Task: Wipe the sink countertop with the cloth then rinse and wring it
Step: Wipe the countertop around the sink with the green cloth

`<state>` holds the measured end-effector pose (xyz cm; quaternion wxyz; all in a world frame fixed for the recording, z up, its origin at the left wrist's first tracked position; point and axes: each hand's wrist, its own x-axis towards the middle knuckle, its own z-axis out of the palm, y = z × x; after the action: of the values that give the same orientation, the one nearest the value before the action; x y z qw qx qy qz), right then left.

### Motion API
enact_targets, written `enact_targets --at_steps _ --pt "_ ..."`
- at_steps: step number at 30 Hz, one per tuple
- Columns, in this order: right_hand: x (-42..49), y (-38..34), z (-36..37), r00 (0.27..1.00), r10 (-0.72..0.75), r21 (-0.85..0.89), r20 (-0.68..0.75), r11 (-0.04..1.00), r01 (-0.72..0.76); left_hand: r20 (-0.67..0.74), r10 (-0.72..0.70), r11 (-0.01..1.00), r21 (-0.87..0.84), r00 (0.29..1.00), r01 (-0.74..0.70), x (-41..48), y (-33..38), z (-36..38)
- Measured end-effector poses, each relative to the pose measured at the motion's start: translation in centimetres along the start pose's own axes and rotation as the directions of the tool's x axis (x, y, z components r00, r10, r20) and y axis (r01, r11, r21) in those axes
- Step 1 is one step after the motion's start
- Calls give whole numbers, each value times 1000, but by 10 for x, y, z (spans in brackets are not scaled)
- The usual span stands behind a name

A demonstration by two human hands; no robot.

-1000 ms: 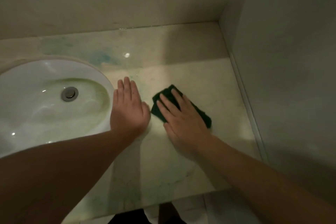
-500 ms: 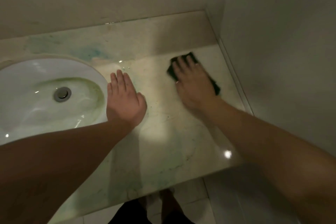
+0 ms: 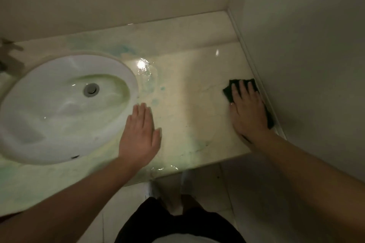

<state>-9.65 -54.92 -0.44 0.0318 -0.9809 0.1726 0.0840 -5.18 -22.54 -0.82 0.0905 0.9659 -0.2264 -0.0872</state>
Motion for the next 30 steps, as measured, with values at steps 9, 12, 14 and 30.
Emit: enact_targets --at_steps 9,12,14,30 --pt "-78 -151 26 964 -262 30 -54 964 264 7 12 1000 19 1000 -13 -18 -4 11" --pt "-95 -132 31 925 -380 6 -18 925 381 1 17 1000 15 1000 -17 -19 -6 12" --pt "-82 -86 33 947 -315 -82 -56 947 310 6 27 1000 3 1000 -27 -18 -7 12" --pt "-56 -169 -2 995 -96 631 -17 771 85 14 -26 985 -168 1000 28 -20 -6 3"
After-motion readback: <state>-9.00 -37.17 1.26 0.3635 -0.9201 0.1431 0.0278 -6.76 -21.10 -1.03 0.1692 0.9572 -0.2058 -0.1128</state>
